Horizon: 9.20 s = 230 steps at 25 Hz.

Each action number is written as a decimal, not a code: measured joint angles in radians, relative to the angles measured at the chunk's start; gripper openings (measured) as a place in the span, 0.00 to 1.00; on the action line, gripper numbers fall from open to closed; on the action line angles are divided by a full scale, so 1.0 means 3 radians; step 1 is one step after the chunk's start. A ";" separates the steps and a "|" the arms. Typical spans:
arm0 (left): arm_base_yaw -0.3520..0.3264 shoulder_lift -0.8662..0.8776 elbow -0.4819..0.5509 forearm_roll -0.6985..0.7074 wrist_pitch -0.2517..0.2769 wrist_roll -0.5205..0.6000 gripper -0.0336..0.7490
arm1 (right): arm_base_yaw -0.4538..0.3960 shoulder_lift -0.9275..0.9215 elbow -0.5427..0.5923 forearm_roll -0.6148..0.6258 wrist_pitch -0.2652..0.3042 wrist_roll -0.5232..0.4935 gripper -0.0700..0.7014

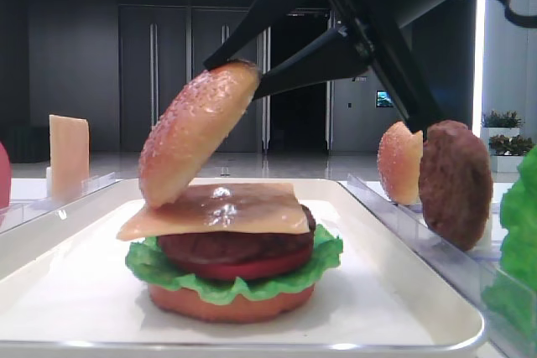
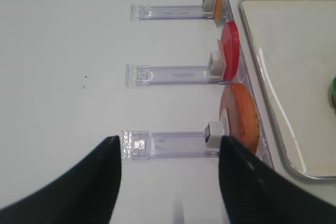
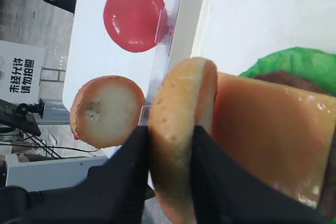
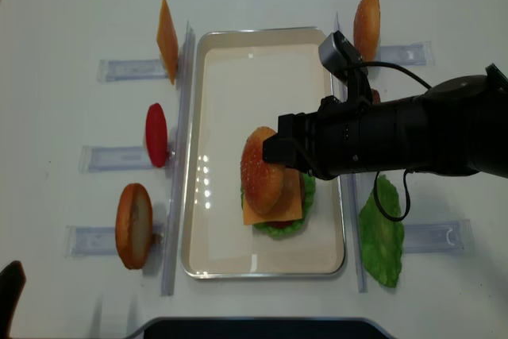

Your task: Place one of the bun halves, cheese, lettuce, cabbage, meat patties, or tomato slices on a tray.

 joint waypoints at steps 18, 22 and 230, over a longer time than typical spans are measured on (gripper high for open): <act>0.0000 0.0000 0.0000 0.0000 0.0000 0.0000 0.62 | 0.0000 0.0000 0.0000 0.0000 -0.0009 0.0052 0.38; 0.0000 0.0000 0.0000 0.0000 0.0000 0.0000 0.62 | 0.0000 0.0000 0.0000 0.0000 -0.0019 0.0065 0.40; 0.0000 0.0000 0.0000 0.0000 0.0000 0.0040 0.62 | -0.2374 -0.4318 0.0676 -0.5597 0.1351 0.3314 0.77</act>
